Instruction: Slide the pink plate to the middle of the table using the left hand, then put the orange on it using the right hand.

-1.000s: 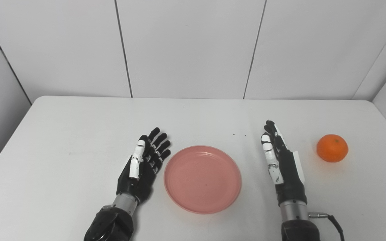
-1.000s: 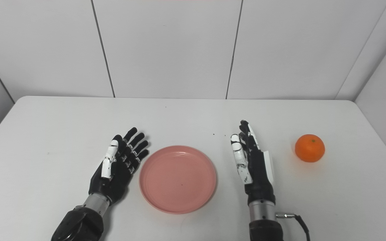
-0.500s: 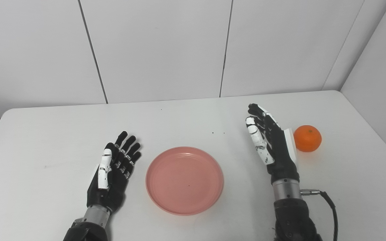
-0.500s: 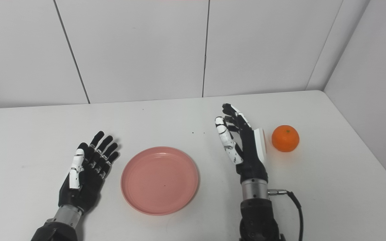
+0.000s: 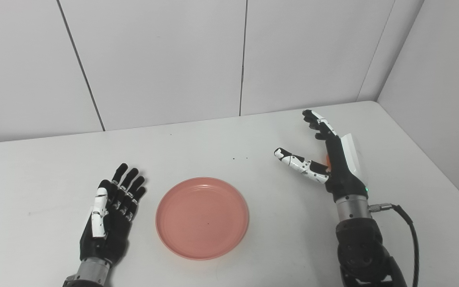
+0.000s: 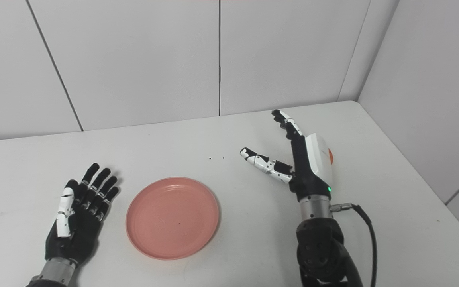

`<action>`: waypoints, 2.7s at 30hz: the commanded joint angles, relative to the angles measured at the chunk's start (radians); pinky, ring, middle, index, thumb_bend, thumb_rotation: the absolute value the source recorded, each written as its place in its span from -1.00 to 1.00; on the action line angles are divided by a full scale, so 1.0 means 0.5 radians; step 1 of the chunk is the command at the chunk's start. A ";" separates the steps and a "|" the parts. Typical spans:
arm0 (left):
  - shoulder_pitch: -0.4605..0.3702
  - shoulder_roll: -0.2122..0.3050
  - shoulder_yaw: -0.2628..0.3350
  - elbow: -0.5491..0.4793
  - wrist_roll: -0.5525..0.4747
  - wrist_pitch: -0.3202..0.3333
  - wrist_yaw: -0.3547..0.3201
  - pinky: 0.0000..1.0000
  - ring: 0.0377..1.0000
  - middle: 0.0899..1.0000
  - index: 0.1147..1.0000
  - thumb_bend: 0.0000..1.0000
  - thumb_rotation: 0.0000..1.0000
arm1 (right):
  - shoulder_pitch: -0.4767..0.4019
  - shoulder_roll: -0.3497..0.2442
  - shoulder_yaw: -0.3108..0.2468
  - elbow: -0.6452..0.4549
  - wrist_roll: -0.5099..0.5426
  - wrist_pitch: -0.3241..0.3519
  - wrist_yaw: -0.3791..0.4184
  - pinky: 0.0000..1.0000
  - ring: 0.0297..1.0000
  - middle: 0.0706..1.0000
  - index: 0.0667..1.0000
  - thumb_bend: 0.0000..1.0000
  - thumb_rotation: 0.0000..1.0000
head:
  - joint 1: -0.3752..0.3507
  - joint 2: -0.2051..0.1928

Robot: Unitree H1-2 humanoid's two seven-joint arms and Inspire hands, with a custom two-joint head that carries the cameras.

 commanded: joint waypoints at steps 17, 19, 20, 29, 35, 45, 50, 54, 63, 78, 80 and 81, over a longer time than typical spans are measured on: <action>0.031 0.069 0.007 0.033 -0.028 0.096 0.002 1.00 0.94 0.94 0.94 -0.30 1.00 | -0.117 -0.298 -0.204 -0.012 -0.254 0.010 -0.020 0.54 0.72 0.79 0.78 0.80 -0.20 | -0.144 -0.062; 0.030 0.074 0.005 0.037 -0.024 0.094 -0.002 1.00 0.95 0.95 0.95 -0.30 1.00 | -0.116 -0.318 -0.225 -0.004 -0.247 -0.003 -0.018 0.54 0.72 0.79 0.78 0.79 -0.23 | -0.149 -0.066; 0.030 0.077 0.005 0.037 -0.025 0.096 -0.004 1.00 0.95 0.95 0.96 -0.30 1.00 | -0.116 -0.338 -0.239 -0.002 -0.244 0.012 0.001 0.54 0.72 0.79 0.78 0.79 -0.24 | -0.156 -0.068; 0.027 0.094 0.017 0.049 -0.051 0.093 -0.017 1.00 0.97 0.96 0.97 -0.29 1.00 | -0.126 -0.426 -0.284 0.048 -0.246 0.147 0.147 0.57 0.76 0.85 0.84 0.84 -0.21 | -0.172 -0.063; 0.024 0.102 0.020 0.045 -0.071 0.106 -0.008 1.00 0.98 0.98 0.98 -0.29 1.00 | -0.142 -0.477 -0.256 0.096 -0.278 0.267 0.255 0.57 0.76 0.86 0.87 0.93 -0.15 | -0.198 -0.053; 0.025 0.109 0.031 0.031 -0.097 0.121 0.003 1.00 0.97 0.98 0.98 -0.28 1.00 | -0.198 -0.531 -0.247 0.212 -0.260 0.349 0.379 0.62 0.80 0.88 0.88 1.00 -0.21 | -0.205 -0.021; 0.029 0.118 0.023 0.013 -0.079 0.124 0.000 1.00 0.97 0.99 0.98 -0.29 1.00 | -0.229 -0.526 -0.269 0.298 -0.249 0.355 0.427 0.61 0.79 0.88 0.89 1.00 -0.23 | -0.207 -0.013; 0.030 0.118 0.031 -0.014 -0.084 0.156 0.011 1.00 0.96 0.98 0.97 -0.29 1.00 | -0.242 -0.537 -0.252 0.355 -0.247 0.354 0.424 0.60 0.79 0.87 0.88 1.00 -0.23 | -0.213 -0.001; 0.029 0.112 0.047 -0.038 -0.100 0.194 0.014 1.00 0.97 0.98 0.98 -0.30 1.00 | -0.271 -0.575 -0.206 0.484 -0.219 0.349 0.405 0.57 0.76 0.85 0.87 1.00 -0.22 | -0.218 0.019; 0.030 0.116 0.054 -0.077 -0.105 0.240 0.032 1.00 0.96 0.97 0.97 -0.31 1.00 | -0.285 -0.610 -0.149 0.578 -0.182 0.355 0.468 0.57 0.75 0.82 0.83 1.00 -0.22 | -0.219 0.037; 0.030 0.118 0.055 -0.071 -0.106 0.229 0.028 1.00 0.96 0.97 0.97 -0.31 1.00 | -0.292 -0.609 -0.149 0.596 -0.169 0.353 0.455 0.57 0.75 0.82 0.82 1.00 -0.25 | -0.220 0.042; 0.028 0.117 0.057 -0.068 -0.110 0.227 0.026 1.00 0.97 0.98 0.98 -0.31 1.00 | -0.295 -0.611 -0.147 0.605 -0.160 0.352 0.449 0.57 0.75 0.81 0.81 1.00 -0.26 | -0.220 0.043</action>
